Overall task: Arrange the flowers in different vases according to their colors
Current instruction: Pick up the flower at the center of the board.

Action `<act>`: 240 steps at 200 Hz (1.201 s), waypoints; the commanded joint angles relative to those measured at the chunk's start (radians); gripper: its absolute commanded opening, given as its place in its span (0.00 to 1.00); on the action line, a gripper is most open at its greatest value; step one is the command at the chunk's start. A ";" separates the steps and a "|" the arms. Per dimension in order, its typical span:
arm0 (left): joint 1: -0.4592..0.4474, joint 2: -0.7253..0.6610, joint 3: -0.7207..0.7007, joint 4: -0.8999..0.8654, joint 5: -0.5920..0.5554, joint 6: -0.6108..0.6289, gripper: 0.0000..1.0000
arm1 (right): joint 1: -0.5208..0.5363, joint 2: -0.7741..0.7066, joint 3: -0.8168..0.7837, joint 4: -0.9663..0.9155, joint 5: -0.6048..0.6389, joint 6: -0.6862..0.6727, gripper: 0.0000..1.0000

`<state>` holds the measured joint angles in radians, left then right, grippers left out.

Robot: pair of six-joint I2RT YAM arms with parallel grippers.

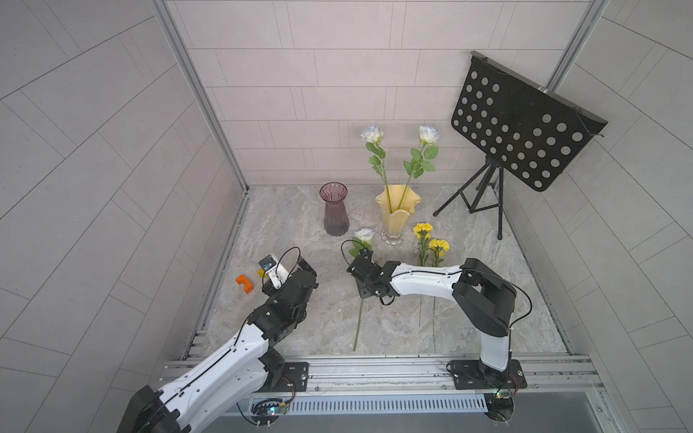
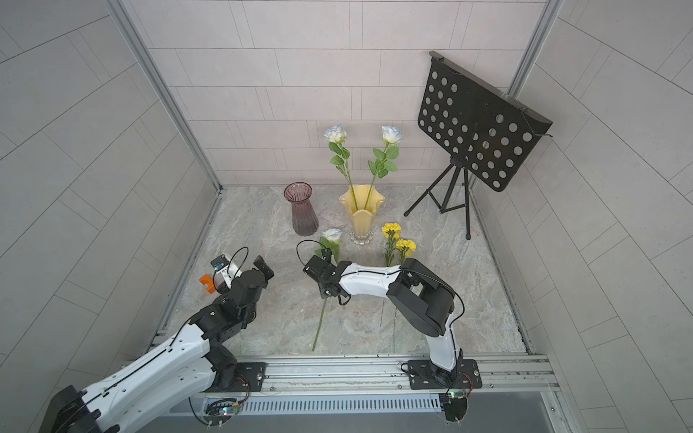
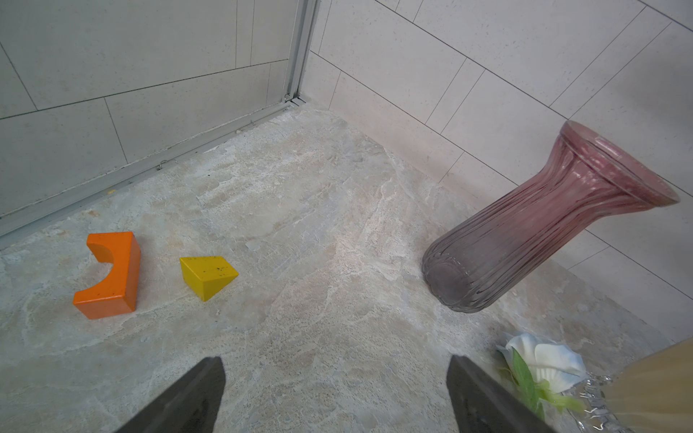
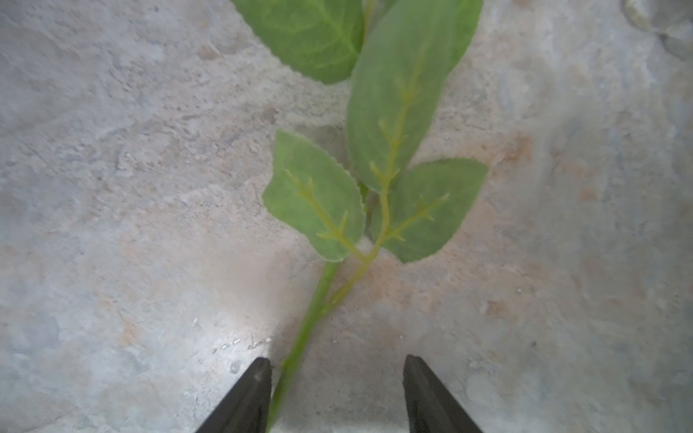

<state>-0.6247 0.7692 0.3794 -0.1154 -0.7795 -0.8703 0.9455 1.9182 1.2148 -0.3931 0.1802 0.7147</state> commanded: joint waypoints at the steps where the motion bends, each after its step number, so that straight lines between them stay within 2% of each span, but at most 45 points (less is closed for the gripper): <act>1: 0.000 0.001 0.021 0.012 0.000 0.019 1.00 | 0.008 -0.006 -0.002 -0.009 -0.008 0.020 0.61; 29: 0.000 0.001 0.021 0.012 -0.001 0.020 1.00 | 0.012 0.032 0.005 -0.016 -0.013 0.025 0.57; 45: 0.000 0.001 0.021 0.014 0.000 0.020 1.00 | 0.012 0.035 -0.006 -0.018 -0.014 0.022 0.48; 67: 0.000 0.000 0.021 0.015 0.003 0.022 1.00 | 0.009 0.020 -0.027 -0.028 -0.004 -0.001 0.29; 75: -0.001 0.001 0.021 0.017 0.005 0.024 1.00 | 0.007 0.011 -0.037 -0.036 0.003 -0.015 0.26; 98: -0.001 0.000 0.021 0.029 0.019 0.033 1.00 | -0.006 -0.018 -0.061 -0.061 -0.016 -0.090 0.26; 110: 0.000 0.015 0.014 0.065 0.061 0.060 1.00 | -0.015 -0.031 -0.069 -0.081 -0.028 -0.133 0.26; 129: 0.000 0.056 0.000 0.185 0.208 0.139 1.00 | -0.025 -0.051 -0.085 -0.099 -0.022 -0.158 0.29; 149: -0.001 0.117 0.013 0.283 0.387 0.237 1.00 | -0.035 -0.053 -0.096 -0.098 -0.020 -0.138 0.39; 174: -0.003 0.194 0.048 0.324 0.524 0.283 1.00 | -0.038 -0.035 -0.112 -0.066 -0.010 -0.063 0.40; 206: -0.001 0.240 0.070 0.317 0.538 0.284 1.00 | -0.041 0.013 -0.141 0.013 -0.017 0.030 0.38; 240: -0.002 0.229 0.064 0.314 0.525 0.285 1.00 | -0.047 0.050 -0.139 0.028 -0.018 0.040 0.24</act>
<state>-0.6250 1.0096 0.4221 0.1799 -0.2665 -0.6083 0.9085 1.8858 1.1206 -0.2970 0.1734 0.7235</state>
